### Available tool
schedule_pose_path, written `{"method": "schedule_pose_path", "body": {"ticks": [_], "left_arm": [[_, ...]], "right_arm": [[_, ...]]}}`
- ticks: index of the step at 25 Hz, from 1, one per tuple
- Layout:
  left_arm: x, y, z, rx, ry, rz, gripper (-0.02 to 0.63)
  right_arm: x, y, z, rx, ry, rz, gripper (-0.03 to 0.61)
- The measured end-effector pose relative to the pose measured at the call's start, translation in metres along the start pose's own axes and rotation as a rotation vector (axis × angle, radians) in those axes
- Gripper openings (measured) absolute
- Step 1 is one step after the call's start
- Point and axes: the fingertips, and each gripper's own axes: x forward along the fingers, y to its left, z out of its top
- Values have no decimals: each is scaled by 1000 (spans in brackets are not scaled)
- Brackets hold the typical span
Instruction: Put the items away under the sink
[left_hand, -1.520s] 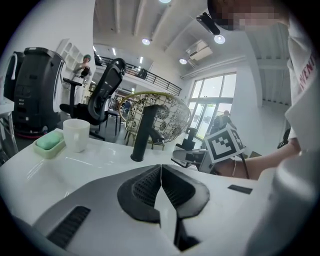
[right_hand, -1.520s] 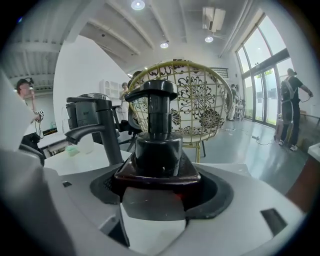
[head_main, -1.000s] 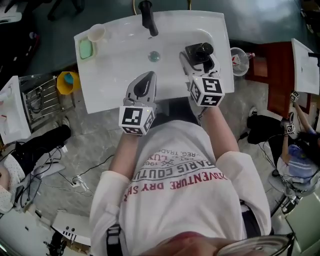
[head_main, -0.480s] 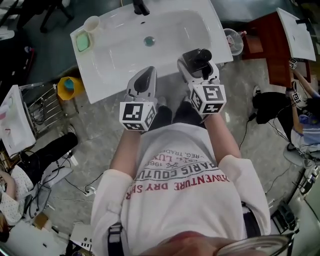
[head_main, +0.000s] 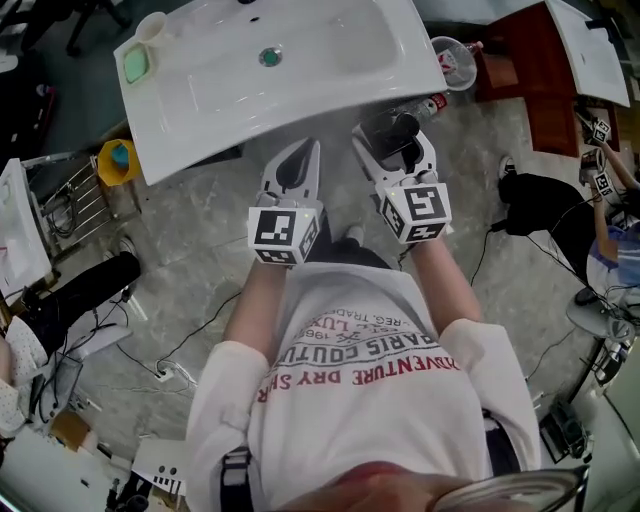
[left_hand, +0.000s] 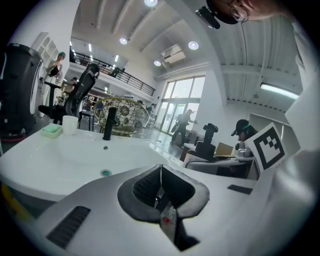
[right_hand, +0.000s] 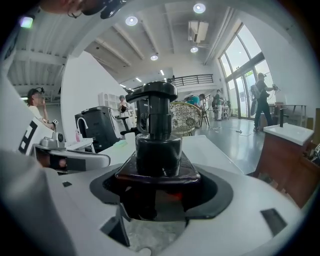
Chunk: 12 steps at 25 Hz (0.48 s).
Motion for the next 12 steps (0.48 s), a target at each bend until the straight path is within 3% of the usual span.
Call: {"method": "schedule_pose_path", "body": {"ticks": [8, 12], "left_arm": [[3, -36, -95, -24, 43, 68, 23], [12, -41, -132, 41, 47, 41, 23]], "right_arm": [[-23, -27, -95, -22, 80, 17, 371], [-16, -40, -136, -20, 73, 24, 371]]}}
